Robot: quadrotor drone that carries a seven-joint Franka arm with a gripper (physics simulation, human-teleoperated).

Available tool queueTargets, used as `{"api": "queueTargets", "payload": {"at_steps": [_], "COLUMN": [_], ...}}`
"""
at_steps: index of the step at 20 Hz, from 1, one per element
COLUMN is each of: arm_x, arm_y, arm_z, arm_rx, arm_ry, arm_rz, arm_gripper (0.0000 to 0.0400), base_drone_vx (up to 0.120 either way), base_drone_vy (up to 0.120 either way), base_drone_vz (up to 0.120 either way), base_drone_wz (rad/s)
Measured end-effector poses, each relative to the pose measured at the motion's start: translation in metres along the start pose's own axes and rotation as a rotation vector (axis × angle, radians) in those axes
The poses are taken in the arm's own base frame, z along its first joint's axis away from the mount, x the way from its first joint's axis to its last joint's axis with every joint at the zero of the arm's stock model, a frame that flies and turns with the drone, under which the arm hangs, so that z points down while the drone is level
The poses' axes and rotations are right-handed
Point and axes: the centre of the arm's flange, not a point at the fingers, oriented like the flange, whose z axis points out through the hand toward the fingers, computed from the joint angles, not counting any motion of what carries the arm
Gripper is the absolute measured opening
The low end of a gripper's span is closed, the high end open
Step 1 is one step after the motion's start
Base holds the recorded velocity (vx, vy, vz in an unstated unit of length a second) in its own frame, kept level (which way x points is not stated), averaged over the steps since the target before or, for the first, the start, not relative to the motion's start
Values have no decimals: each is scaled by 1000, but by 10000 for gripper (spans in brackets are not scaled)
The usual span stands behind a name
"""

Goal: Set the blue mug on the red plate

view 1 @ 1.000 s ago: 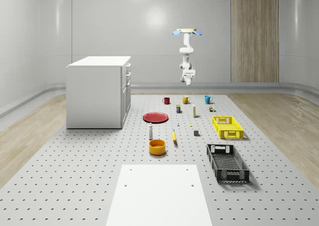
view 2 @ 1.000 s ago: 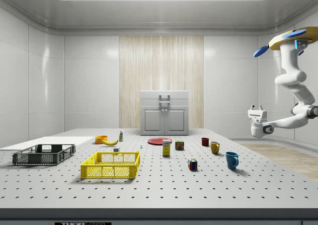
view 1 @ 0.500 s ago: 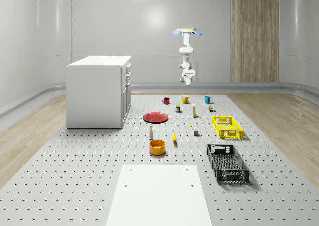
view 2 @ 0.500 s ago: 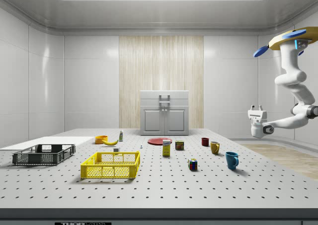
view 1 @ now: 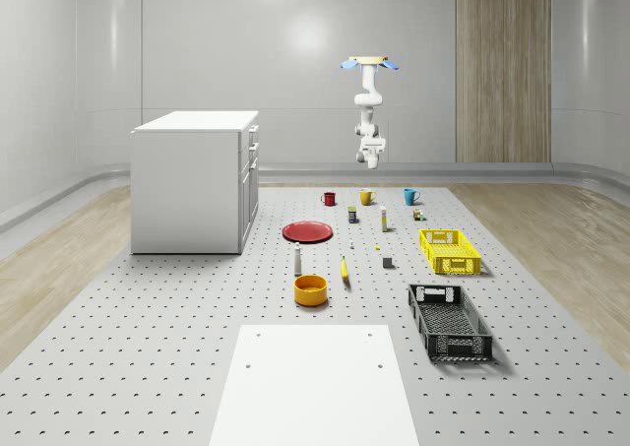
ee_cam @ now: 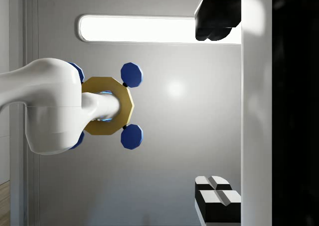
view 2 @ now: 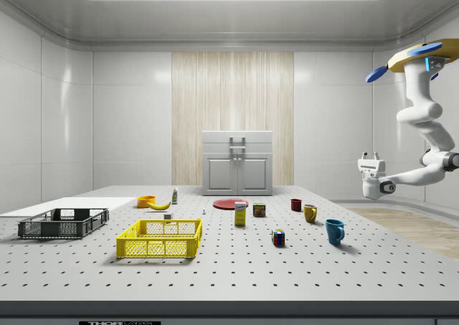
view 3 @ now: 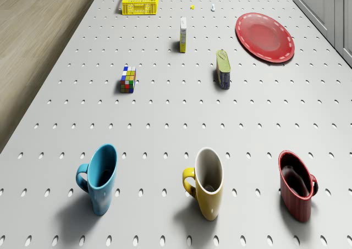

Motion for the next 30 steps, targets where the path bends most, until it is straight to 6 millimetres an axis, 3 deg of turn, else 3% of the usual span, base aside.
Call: {"api": "queueTargets", "payload": {"at_steps": [20, 26, 30], "arm_x": [-10, -26, -46], "arm_y": [-8, -23, -42], "arm_z": [1, 6, 22], "arm_rx": [-78, -235, -464], "arm_ry": [100, 262, 494], "arm_rz": [-1, -4, -8], "arm_gripper": [400, 400, 400], "base_drone_vx": [0, 0, 0], "base_drone_vy": [0, 0, 0], "base_drone_vz": [0, 0, 0], "base_drone_wz": [0, 0, 0]}}
